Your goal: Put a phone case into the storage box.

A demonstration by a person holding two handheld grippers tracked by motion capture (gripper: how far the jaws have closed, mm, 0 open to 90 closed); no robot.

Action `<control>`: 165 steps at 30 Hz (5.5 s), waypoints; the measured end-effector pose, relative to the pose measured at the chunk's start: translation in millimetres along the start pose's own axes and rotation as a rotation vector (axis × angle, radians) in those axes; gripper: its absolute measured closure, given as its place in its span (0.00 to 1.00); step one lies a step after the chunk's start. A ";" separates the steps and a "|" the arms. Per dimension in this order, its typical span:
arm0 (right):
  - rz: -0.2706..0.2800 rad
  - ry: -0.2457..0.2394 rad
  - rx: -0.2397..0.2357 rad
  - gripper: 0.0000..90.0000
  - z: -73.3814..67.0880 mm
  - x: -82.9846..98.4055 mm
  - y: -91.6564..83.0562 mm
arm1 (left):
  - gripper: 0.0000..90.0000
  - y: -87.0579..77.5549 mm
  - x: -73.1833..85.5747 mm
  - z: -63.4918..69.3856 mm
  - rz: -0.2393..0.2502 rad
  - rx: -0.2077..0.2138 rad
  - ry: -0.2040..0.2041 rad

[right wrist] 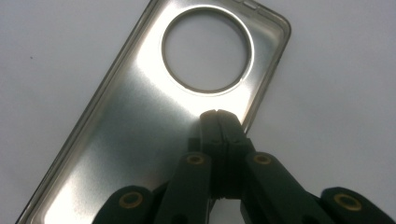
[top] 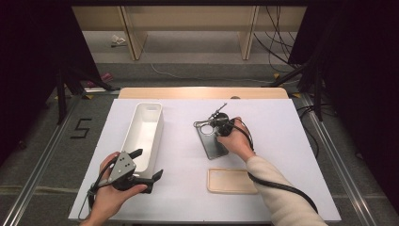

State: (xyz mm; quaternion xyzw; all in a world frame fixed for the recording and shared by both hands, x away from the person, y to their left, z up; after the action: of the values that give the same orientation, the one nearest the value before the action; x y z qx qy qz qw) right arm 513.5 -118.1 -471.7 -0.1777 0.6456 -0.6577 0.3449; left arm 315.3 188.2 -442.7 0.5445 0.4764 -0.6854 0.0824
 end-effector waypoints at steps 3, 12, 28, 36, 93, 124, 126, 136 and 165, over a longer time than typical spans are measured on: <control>-0.016 0.012 0.006 1.00 2.2 4.1 -0.7 | 0.03 -0.1 -0.1 0.1 0.001 0.001 0.003; -0.043 0.092 -0.004 1.00 11.7 16.8 -6.2 | 0.03 -0.4 -0.3 0.1 0.002 -0.001 0.004; -0.073 0.223 -0.013 1.00 20.9 38.5 -16.6 | 0.03 -1.2 -0.8 0.3 0.004 -0.006 0.008; -0.068 0.219 -0.025 1.00 21.5 39.6 -16.4 | 0.03 -1.3 -0.8 0.4 0.004 -0.008 0.008; -0.190 -0.708 0.164 0.35 -25.8 46.1 -23.2 | 0.03 -0.8 -0.6 0.1 0.006 -0.006 0.006; -0.267 -0.852 0.142 0.70 -33.7 39.4 -18.3 | 0.04 0.3 -0.3 0.8 0.000 -0.005 0.009; -0.271 -0.857 0.132 0.74 -33.7 39.5 -18.3 | 0.04 0.2 -0.5 0.8 0.001 -0.006 0.009; -0.300 -0.853 0.105 0.85 -36.2 39.7 -18.3 | 0.04 0.2 -0.5 0.8 0.001 -0.009 0.008; -0.316 -0.810 0.091 0.95 -38.0 38.5 -18.2 | 0.05 -0.4 -0.8 1.2 0.002 -0.013 0.009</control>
State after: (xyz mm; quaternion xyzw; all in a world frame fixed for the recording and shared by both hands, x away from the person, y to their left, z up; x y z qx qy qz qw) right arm 456.7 -118.1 -466.1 -0.5027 0.3934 -0.6073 0.4730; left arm 314.6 187.2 -441.8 0.5475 0.4808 -0.6797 0.0846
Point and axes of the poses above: each handheld gripper's, and its own axes: y roughly forward along the jaws, x roughly out of its underside, z roughly to its right, the point moved 1 cm from there along y, roughly forward along the jaws, and after that the axes turned 13 degrees about -z, right-handed, at the moved point
